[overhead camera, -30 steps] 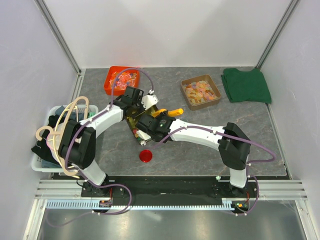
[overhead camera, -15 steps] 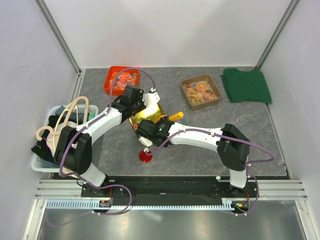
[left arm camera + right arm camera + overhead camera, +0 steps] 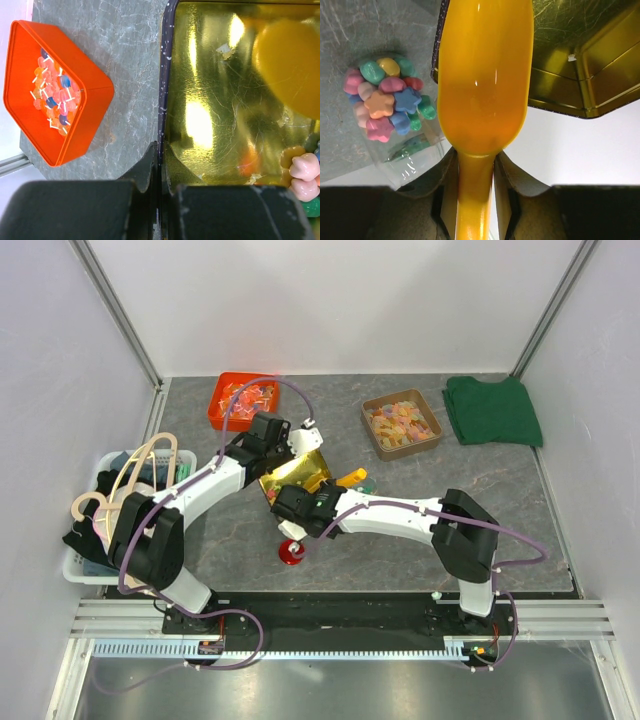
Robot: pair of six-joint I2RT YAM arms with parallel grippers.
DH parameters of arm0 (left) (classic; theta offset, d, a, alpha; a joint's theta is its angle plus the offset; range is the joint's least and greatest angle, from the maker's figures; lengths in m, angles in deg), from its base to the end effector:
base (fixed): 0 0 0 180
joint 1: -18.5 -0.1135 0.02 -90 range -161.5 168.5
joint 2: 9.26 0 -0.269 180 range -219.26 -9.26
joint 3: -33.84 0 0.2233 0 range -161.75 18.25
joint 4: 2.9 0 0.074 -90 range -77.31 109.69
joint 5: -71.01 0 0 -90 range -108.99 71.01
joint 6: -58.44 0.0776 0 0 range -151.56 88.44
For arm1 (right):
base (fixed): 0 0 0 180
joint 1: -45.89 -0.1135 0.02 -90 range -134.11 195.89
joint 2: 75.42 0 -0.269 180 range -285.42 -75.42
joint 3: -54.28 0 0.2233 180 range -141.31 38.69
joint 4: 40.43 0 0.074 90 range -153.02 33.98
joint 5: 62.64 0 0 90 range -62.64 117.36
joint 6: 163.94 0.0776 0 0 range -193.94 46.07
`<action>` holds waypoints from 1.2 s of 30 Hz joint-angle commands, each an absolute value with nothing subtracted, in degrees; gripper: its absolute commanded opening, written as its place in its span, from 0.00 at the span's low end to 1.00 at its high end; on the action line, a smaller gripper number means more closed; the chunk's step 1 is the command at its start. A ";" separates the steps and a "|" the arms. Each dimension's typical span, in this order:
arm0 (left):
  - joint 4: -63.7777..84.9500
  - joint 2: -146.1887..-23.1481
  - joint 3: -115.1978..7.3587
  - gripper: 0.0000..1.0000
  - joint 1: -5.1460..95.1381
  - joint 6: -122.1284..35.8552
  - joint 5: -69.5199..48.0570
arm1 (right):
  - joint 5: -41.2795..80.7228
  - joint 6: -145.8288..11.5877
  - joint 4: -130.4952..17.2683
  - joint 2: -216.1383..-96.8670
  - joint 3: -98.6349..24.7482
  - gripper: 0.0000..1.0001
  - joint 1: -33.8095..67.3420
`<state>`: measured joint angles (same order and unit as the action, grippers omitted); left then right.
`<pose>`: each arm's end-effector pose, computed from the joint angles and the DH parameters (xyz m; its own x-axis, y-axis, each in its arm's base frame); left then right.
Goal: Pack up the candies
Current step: Scoop the fake candies from the storage box.
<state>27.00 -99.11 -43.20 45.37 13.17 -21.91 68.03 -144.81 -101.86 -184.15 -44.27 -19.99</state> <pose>0.3125 -0.1539 0.2302 -0.1357 0.8567 -0.4977 0.7228 0.4292 0.5417 0.1966 0.3153 0.2027 0.4476 -0.7539 0.4809 -0.5657 -0.6552 -0.5007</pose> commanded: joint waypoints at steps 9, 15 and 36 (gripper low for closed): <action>23.15 -94.34 -43.27 0.02 46.18 9.23 -19.35 | 60.41 -140.83 -105.94 -191.78 -48.93 0.00 -20.38; 23.15 -93.64 -42.66 0.02 46.27 7.73 -20.92 | 60.85 -137.75 -106.64 -194.69 -52.26 0.00 -20.90; 24.20 -92.32 -38.88 0.02 46.36 4.04 -25.58 | 42.84 -128.69 -117.89 -198.56 -60.88 0.00 -23.01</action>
